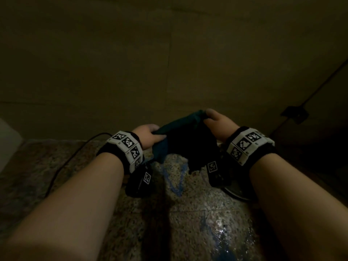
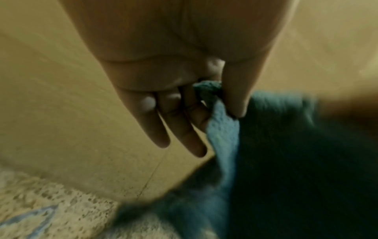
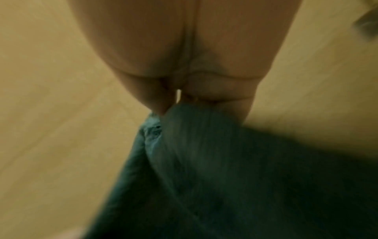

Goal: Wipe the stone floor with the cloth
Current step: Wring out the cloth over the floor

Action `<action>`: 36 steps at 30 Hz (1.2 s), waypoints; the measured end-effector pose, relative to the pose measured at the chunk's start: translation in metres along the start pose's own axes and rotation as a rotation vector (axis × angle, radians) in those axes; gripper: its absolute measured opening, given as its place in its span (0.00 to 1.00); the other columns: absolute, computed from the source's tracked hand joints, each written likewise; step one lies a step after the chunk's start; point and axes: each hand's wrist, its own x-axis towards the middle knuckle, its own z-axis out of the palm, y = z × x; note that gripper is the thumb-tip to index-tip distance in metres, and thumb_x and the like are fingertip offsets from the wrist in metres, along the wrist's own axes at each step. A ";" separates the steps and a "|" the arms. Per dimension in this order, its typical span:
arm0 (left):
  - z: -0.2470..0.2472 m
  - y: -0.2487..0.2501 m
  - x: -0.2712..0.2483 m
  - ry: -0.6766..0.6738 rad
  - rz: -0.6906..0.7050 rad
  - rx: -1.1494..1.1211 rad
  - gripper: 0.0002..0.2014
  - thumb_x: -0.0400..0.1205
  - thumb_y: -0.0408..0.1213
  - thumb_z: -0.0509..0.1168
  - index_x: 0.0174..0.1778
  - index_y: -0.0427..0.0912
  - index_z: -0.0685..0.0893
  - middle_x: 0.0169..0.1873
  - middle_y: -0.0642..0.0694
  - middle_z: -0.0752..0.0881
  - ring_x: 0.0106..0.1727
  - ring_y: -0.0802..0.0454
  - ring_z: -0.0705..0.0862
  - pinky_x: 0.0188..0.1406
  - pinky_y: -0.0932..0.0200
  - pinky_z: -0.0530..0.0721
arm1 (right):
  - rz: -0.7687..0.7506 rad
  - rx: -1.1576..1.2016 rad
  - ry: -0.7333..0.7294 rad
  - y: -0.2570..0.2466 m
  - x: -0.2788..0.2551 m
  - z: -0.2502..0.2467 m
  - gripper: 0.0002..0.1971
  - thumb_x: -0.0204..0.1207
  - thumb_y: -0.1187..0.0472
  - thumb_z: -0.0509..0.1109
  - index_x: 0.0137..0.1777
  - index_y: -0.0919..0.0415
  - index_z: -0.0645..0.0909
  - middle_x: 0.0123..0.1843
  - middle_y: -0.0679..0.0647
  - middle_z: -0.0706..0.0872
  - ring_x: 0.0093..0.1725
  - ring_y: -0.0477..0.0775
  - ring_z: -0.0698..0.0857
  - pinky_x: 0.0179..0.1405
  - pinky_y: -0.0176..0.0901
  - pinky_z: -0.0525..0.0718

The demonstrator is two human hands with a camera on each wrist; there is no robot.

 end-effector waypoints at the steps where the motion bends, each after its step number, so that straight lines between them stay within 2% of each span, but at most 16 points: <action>1: -0.002 -0.004 0.001 -0.006 -0.009 -0.060 0.07 0.84 0.41 0.63 0.53 0.41 0.81 0.45 0.46 0.81 0.49 0.52 0.79 0.37 0.66 0.75 | 0.006 -0.047 0.012 0.005 0.004 0.001 0.21 0.87 0.63 0.54 0.79 0.58 0.65 0.73 0.57 0.75 0.64 0.57 0.79 0.54 0.42 0.76; 4: -0.007 -0.012 0.002 -0.035 -0.046 -0.248 0.04 0.83 0.37 0.65 0.42 0.45 0.80 0.44 0.44 0.83 0.50 0.47 0.82 0.53 0.56 0.80 | 0.025 -0.181 0.039 0.016 0.012 0.007 0.20 0.86 0.65 0.56 0.77 0.61 0.67 0.70 0.62 0.77 0.50 0.56 0.81 0.43 0.40 0.76; 6: -0.008 -0.013 0.005 -0.063 -0.048 -0.310 0.04 0.84 0.38 0.64 0.43 0.46 0.80 0.50 0.39 0.84 0.55 0.42 0.83 0.62 0.47 0.79 | 0.027 -0.253 0.037 0.021 0.017 0.012 0.20 0.85 0.67 0.56 0.75 0.61 0.68 0.69 0.63 0.77 0.52 0.57 0.80 0.44 0.41 0.74; 10: -0.001 -0.005 0.005 -0.068 -0.029 -0.306 0.03 0.84 0.40 0.63 0.46 0.47 0.79 0.52 0.38 0.84 0.55 0.41 0.83 0.61 0.46 0.79 | 0.013 -0.339 0.054 0.035 0.026 0.024 0.19 0.83 0.70 0.56 0.72 0.63 0.71 0.71 0.63 0.75 0.67 0.62 0.77 0.57 0.45 0.74; 12: 0.003 0.002 0.006 -0.043 -0.001 -0.300 0.04 0.84 0.41 0.63 0.49 0.46 0.78 0.53 0.39 0.84 0.55 0.43 0.83 0.58 0.50 0.79 | 0.014 -0.353 0.064 0.045 0.031 0.029 0.19 0.83 0.67 0.57 0.73 0.60 0.71 0.72 0.62 0.72 0.69 0.63 0.75 0.65 0.49 0.75; 14: 0.006 0.010 0.007 -0.024 0.019 -0.323 0.09 0.84 0.41 0.63 0.57 0.42 0.77 0.55 0.40 0.82 0.56 0.44 0.82 0.58 0.53 0.79 | 0.065 -0.349 0.046 0.057 0.033 0.036 0.21 0.83 0.61 0.59 0.76 0.54 0.69 0.73 0.60 0.68 0.69 0.62 0.76 0.68 0.53 0.76; 18: 0.009 0.024 0.009 0.009 0.056 -0.331 0.22 0.85 0.40 0.61 0.73 0.39 0.69 0.61 0.41 0.79 0.65 0.43 0.79 0.65 0.52 0.77 | 0.173 -0.272 -0.205 0.077 0.029 0.060 0.18 0.83 0.63 0.61 0.72 0.55 0.74 0.73 0.57 0.76 0.67 0.58 0.79 0.66 0.49 0.78; 20: 0.009 0.027 0.011 0.036 0.054 -0.354 0.24 0.85 0.40 0.62 0.75 0.38 0.67 0.63 0.39 0.79 0.65 0.42 0.79 0.66 0.50 0.77 | 0.295 -0.017 -0.371 0.085 0.021 0.075 0.12 0.83 0.62 0.64 0.65 0.56 0.78 0.71 0.57 0.79 0.61 0.54 0.81 0.61 0.48 0.81; 22: 0.007 0.029 0.013 0.071 0.044 -0.425 0.24 0.84 0.37 0.63 0.75 0.37 0.67 0.64 0.36 0.79 0.65 0.39 0.79 0.67 0.47 0.78 | 0.356 0.172 -0.458 0.086 0.014 0.090 0.16 0.82 0.60 0.67 0.69 0.58 0.76 0.70 0.55 0.79 0.60 0.52 0.81 0.57 0.45 0.82; 25: 0.004 0.031 0.016 0.097 0.034 -0.531 0.24 0.83 0.33 0.63 0.74 0.34 0.67 0.64 0.33 0.78 0.63 0.37 0.79 0.66 0.45 0.78 | 0.342 0.326 -0.405 0.086 0.016 0.107 0.23 0.81 0.56 0.69 0.75 0.54 0.70 0.69 0.54 0.79 0.61 0.52 0.82 0.55 0.44 0.82; 27: 0.002 0.032 0.016 0.105 0.039 -0.551 0.24 0.83 0.31 0.63 0.74 0.34 0.67 0.60 0.34 0.79 0.59 0.40 0.80 0.61 0.47 0.78 | 0.332 0.448 -0.323 0.086 0.021 0.114 0.21 0.82 0.58 0.67 0.73 0.53 0.70 0.67 0.55 0.80 0.58 0.52 0.82 0.53 0.44 0.82; 30: -0.004 0.028 0.019 0.122 0.035 -0.507 0.25 0.82 0.33 0.65 0.75 0.37 0.66 0.65 0.35 0.78 0.61 0.39 0.80 0.64 0.44 0.79 | 0.282 0.554 -0.225 0.088 0.027 0.113 0.06 0.82 0.64 0.66 0.56 0.55 0.77 0.58 0.58 0.83 0.51 0.52 0.83 0.48 0.43 0.83; 31: -0.006 0.026 0.020 0.139 0.035 -0.464 0.27 0.82 0.35 0.66 0.76 0.38 0.65 0.67 0.36 0.77 0.64 0.39 0.79 0.66 0.44 0.78 | 0.271 0.594 -0.216 0.088 0.027 0.111 0.05 0.81 0.66 0.66 0.49 0.54 0.76 0.54 0.59 0.83 0.48 0.52 0.83 0.47 0.43 0.82; 33: -0.012 0.023 0.021 0.161 0.052 -0.370 0.33 0.82 0.36 0.66 0.81 0.44 0.58 0.76 0.38 0.69 0.72 0.41 0.73 0.72 0.44 0.73 | 0.263 0.612 -0.202 0.088 0.026 0.106 0.11 0.81 0.69 0.64 0.41 0.54 0.73 0.47 0.58 0.83 0.44 0.52 0.83 0.46 0.44 0.80; 35: -0.018 0.021 0.018 0.140 0.112 -0.266 0.41 0.82 0.35 0.66 0.84 0.51 0.46 0.83 0.44 0.54 0.81 0.46 0.60 0.79 0.51 0.62 | 0.273 0.592 -0.170 0.087 0.026 0.100 0.12 0.83 0.69 0.60 0.40 0.54 0.73 0.43 0.56 0.81 0.42 0.51 0.81 0.44 0.43 0.80; 36: -0.020 0.021 0.015 0.114 0.149 -0.209 0.41 0.83 0.34 0.64 0.83 0.55 0.44 0.83 0.48 0.51 0.82 0.49 0.56 0.80 0.54 0.58 | 0.273 0.590 -0.154 0.087 0.025 0.096 0.12 0.84 0.68 0.58 0.41 0.54 0.74 0.43 0.57 0.81 0.42 0.50 0.81 0.43 0.43 0.80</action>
